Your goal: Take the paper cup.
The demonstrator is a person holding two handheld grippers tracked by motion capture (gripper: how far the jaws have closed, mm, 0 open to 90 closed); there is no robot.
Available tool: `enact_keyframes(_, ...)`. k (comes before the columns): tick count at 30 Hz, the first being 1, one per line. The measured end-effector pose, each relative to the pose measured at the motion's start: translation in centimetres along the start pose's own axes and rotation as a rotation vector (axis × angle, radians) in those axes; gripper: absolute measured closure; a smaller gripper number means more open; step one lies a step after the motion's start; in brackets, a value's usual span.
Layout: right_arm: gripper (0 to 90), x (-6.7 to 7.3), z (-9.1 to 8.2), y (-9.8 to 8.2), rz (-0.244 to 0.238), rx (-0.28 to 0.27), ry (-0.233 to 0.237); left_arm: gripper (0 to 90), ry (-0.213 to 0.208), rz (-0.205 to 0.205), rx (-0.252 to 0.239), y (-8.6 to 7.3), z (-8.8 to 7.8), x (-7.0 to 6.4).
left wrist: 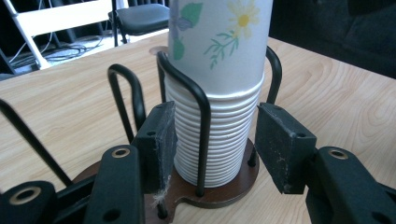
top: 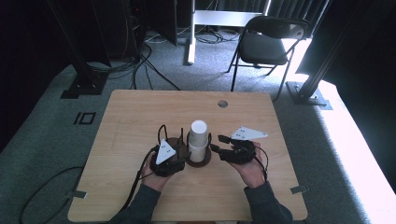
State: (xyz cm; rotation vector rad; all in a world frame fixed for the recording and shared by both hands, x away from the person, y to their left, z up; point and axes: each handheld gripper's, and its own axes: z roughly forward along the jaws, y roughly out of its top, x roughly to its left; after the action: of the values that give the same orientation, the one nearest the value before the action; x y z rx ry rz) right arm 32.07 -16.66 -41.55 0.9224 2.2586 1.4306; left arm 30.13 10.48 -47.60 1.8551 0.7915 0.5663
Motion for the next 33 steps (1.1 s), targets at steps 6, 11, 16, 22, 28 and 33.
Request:
enact_keyframes(6, 40.2, 0.0, 0.4, 0.6, -0.002, -0.012, -0.024, 48.7, 0.008, 0.011, 0.009, 0.0, 0.8, -0.5)
enact_keyframes(11, 37.0, 0.2, 0.6, 1.0, -0.005, -0.015, -0.034, 48.6, 0.019, 0.002, 0.013, -0.1, 1.3, -0.4)
enact_keyframes(16, 34.4, 0.1, 0.8, 1.4, -0.004, -0.020, -0.041, 47.3, 0.028, 0.004, 0.016, -0.1, 1.6, -0.5)
enact_keyframes(22, 31.3, 0.2, 1.4, 1.6, -0.006, -0.017, -0.045, 45.3, 0.031, 0.004, 0.010, -0.2, 2.0, -0.6)
enact_keyframes(28, 30.9, 0.2, 1.7, 1.8, -0.007, -0.019, -0.049, 43.7, 0.044, 0.007, 0.006, -0.1, 2.3, -0.8)
enact_keyframes(33, 30.3, 0.3, 2.0, 2.2, -0.013, -0.022, -0.057, 43.3, 0.045, 0.014, 0.009, -0.1, 2.6, -1.0)
